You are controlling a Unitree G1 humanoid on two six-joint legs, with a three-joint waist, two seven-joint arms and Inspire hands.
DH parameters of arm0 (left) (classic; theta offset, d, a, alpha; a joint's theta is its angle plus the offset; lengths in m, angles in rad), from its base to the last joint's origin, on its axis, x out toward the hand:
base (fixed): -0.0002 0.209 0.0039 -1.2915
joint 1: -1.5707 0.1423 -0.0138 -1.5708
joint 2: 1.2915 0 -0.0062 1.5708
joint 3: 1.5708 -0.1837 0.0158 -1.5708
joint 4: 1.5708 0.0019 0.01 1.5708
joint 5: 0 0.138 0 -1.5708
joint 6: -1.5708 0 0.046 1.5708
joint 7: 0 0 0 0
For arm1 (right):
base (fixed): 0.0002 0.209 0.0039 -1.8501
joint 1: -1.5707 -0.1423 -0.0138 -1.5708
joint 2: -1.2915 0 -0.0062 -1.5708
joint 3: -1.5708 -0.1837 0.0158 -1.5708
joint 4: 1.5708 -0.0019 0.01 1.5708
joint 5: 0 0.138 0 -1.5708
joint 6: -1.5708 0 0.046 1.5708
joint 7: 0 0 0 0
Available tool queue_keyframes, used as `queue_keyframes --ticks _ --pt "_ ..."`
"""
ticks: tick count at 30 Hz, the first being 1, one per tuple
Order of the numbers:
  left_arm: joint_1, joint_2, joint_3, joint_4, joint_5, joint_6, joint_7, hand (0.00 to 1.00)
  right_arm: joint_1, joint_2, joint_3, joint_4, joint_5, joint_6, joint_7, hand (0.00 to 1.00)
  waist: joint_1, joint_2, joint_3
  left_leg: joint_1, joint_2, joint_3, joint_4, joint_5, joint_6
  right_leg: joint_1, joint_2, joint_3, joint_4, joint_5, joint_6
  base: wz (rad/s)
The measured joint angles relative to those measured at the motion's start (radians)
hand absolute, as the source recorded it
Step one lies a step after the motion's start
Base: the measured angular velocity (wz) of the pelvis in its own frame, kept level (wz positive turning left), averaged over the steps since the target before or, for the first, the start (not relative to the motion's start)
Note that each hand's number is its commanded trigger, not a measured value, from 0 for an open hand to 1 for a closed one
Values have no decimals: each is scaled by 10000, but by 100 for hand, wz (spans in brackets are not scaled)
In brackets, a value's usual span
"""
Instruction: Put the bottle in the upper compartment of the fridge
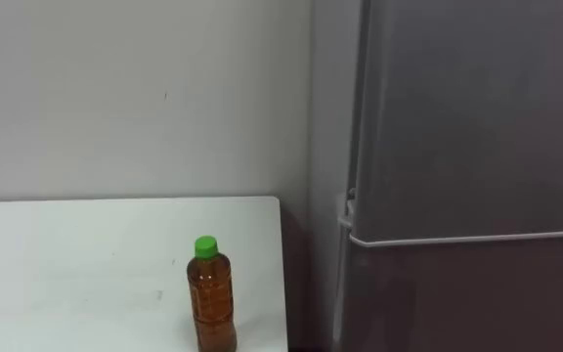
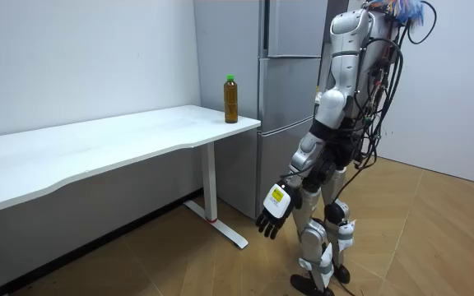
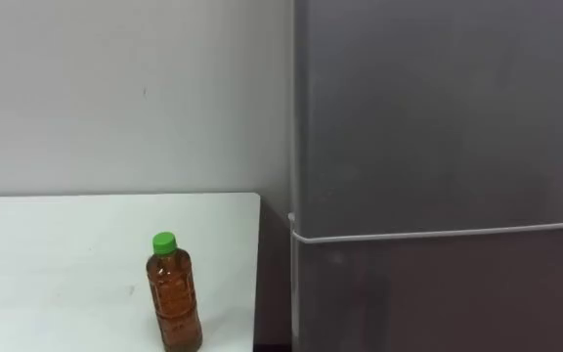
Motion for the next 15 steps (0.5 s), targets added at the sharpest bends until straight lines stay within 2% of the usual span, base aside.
queue_keyframes --ticks 5,9,15 --pt "5 -61 246 -46 -4 -323 234 0 6 3 -3 3 -8 -1 87 0 -8 -56 3 1 -17 -11 -38 0 1 -6 -10 -13 -14 -5 10 0" --pt "-2 -105 298 -46 -195 -361 526 0 23 17 -1 22 33 3 114 0 -9 -117 5 -5 -25 -6 -89 0 1 -7 -6 -15 -2 -4 12 0" --pt "243 -159 481 -13 -1144 -455 921 0 74 20 -38 33 15 23 61 0 111 -177 -23 104 -47 18 -138 1 3 -10 9 26 2 -7 23 -3"
